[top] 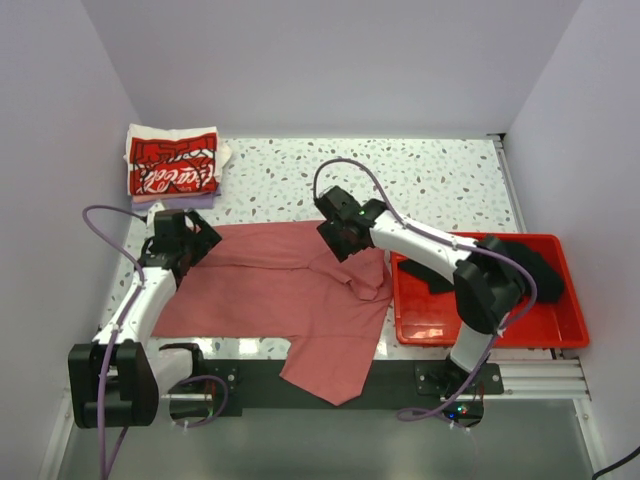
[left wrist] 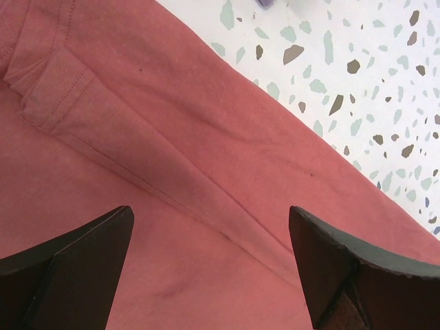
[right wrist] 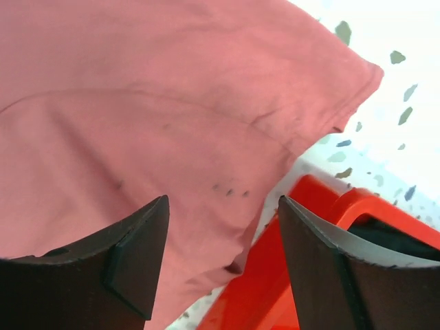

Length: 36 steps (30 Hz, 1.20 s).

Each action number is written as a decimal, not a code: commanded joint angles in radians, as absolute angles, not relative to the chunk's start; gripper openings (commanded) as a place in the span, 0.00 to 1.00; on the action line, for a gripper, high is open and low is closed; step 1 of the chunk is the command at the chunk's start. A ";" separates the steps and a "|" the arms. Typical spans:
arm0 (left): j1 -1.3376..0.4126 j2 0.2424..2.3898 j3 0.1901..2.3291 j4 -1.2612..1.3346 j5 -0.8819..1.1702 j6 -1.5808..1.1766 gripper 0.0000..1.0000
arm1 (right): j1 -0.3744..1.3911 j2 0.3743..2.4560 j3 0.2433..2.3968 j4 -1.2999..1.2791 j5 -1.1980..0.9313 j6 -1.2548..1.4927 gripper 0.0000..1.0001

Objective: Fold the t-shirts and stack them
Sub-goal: Fold the tshirt

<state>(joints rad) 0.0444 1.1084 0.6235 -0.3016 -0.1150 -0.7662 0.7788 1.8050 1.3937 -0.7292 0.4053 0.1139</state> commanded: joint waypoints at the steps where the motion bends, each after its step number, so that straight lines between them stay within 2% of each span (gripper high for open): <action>1: 0.038 1.080 0.609 -0.270 -0.107 -0.761 1.00 | 0.831 1.668 1.340 -0.689 0.202 0.060 0.69; 6: 0.038 1.083 0.609 -0.267 -0.100 -0.762 1.00 | 0.928 1.606 1.263 -0.660 0.014 0.055 0.70; 11: 0.038 1.080 0.606 -0.265 -0.100 -0.762 1.00 | 0.957 1.689 1.230 -0.640 -0.049 0.078 0.72; 23: 0.040 1.088 0.606 -0.261 -0.100 -0.758 1.00 | 0.930 1.857 1.298 -0.637 0.078 0.120 0.65; 27: 0.040 1.086 0.609 -0.259 -0.103 -0.756 1.00 | 0.899 1.867 1.305 -0.637 0.124 0.124 0.59; 36: 0.040 1.100 0.612 -0.255 -0.103 -0.756 1.00 | 0.874 1.859 1.321 -0.644 0.173 0.097 0.57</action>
<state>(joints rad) 0.0441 1.0977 0.6071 -0.3000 -0.1074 -0.7662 0.8738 1.8736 1.2793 -0.6514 0.1333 0.1101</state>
